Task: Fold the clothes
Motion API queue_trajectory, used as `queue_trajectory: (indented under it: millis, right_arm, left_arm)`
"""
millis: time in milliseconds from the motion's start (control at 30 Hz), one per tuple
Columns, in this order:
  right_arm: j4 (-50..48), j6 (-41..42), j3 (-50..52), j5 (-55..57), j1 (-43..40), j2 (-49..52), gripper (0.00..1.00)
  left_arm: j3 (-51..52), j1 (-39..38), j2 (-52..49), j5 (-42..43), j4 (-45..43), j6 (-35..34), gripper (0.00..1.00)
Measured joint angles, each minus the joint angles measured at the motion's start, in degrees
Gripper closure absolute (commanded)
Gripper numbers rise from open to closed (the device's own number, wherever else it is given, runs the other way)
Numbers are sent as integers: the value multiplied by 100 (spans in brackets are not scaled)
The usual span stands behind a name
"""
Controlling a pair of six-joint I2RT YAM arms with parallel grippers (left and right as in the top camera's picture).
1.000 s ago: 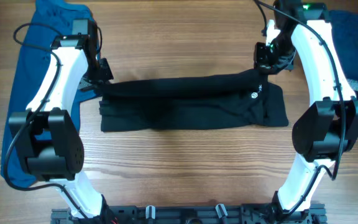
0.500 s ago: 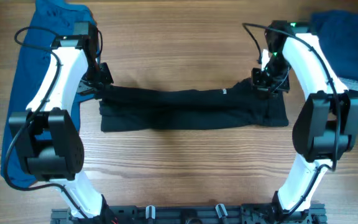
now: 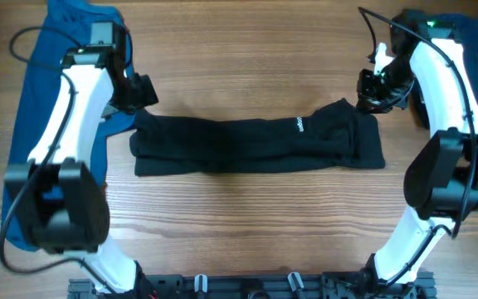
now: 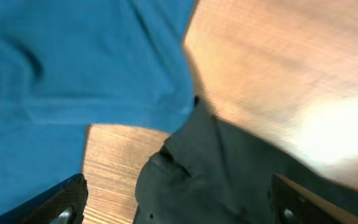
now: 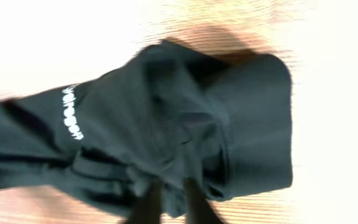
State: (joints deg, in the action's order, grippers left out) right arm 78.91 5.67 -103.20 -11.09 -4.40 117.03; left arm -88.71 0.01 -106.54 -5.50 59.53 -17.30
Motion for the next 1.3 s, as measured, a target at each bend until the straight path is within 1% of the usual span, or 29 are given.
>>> queue_trajectory:
  millis: [167,300,367,533,633,767,900,1033,1133,1167,1200,1233,1267,1300]
  right_arm:
    - [-107,-20,107,-111,402,-114,95]
    - [-557,118,706,-87,872,-127,95]
    - [-997,251,1276,-87,1001,-133,96]
    - [-1932,588,2437,153,984,-146,96]
    - [-2507,750,2811,330,990,-264,96]
    - [-3335,861,3034,660,977,-424,96]
    - [-4013,870,3062,859,702,-422,96]
    - [-4328,879,3075,990,188,-409,96]
    - [-4492,859,3075,1010,22,-385,94]
    - [-4498,859,3075,1008,20,-385,84]
    - [-4498,852,3075,1001,20,-385,64]
    - [-4487,826,3073,979,22,-385,28]
    - [-4409,824,3042,938,17,-385,21]
    - [-4317,811,2997,894,4,-380,16]
  left_arm:
    - [-7,0,1217,142,-127,-22,6]
    - [-9,0,1615,214,-96,-55,5]
    - [-9,0,1622,240,-50,-59,5]
    - [-7,0,1622,243,-22,-59,3]
    - [-7,0,1622,243,-68,-61,2]
    - [-7,0,1617,245,-85,-61,1]
    - [-7,0,1510,330,-85,-61,1]
    - [-7,0,1366,411,-109,-59,2]
    - [-7,0,1132,754,-109,-63,2]
    - [-7,2,1056,848,-96,-63,2]
    - [-9,0,960,990,-48,-63,2]
    - [-9,0,837,1108,52,-63,2]
    - [-9,0,691,1246,175,-66,2]
    - [-7,0,590,1353,302,-66,2]
